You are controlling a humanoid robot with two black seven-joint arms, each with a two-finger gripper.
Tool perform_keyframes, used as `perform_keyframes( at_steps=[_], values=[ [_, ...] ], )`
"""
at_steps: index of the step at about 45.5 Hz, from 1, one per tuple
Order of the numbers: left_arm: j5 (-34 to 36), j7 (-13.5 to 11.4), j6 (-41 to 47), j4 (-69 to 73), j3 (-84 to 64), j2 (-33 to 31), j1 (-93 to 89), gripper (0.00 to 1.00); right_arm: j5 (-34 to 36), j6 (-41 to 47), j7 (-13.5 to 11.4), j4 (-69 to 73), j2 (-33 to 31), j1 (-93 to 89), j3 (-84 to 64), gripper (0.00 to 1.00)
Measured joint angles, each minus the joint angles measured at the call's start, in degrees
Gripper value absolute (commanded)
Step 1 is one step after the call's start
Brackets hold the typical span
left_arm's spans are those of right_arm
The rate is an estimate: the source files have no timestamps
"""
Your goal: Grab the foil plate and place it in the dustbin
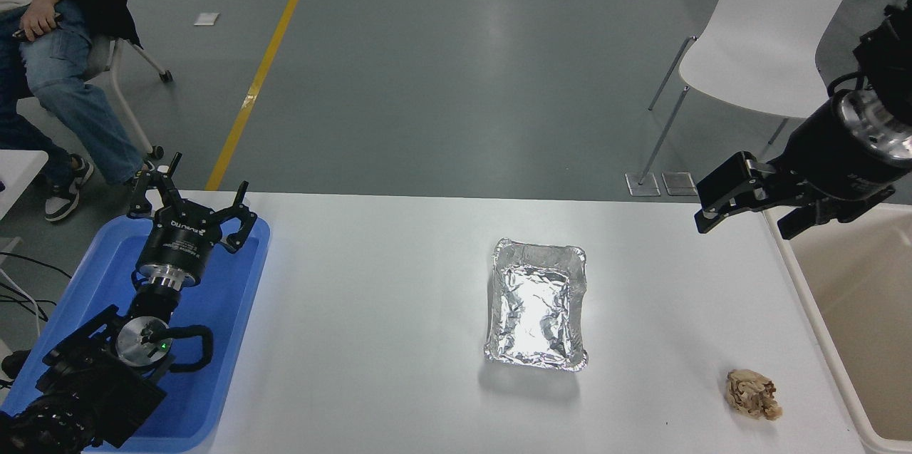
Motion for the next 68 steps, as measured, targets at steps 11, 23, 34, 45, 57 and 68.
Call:
perform_keyframes(
  at_steps=[11, 23, 34, 45, 57, 68],
  values=[
    [0.0, 0.0, 0.0, 0.0, 0.0, 0.0, 0.0, 1.00, 0.1, 0.0, 0.0, -0.3, 0.2, -0.1, 0.1, 1.00],
    [0.0, 0.0, 0.0, 0.0, 0.0, 0.0, 0.0, 1.00, 0.1, 0.0, 0.1, -0.6, 0.2, -1.1, 0.6, 1.00],
    [0.0, 0.0, 0.0, 0.0, 0.0, 0.0, 0.0, 1.00, 1.0, 0.0, 0.1, -1.8, -0.1, -2.2, 1.4, 1.00],
    [0.0, 0.0, 0.0, 0.0, 0.0, 0.0, 0.0, 1.00, 1.3, 0.0, 0.2, -3.4, 0.0, -4.0, 1.5, 1.00],
    [0.0, 0.0, 0.0, 0.0, 0.0, 0.0, 0.0, 1.00, 1.4, -4.8, 0.2, -5.6, 2.5, -11.5, 5.1, 1.00],
    [0.0, 0.0, 0.0, 0.0, 0.0, 0.0, 0.0, 1.00, 1.1, -17.5, 0.2, -10.2, 9.3, -22.2, 9.6, 1.00]
  ],
)
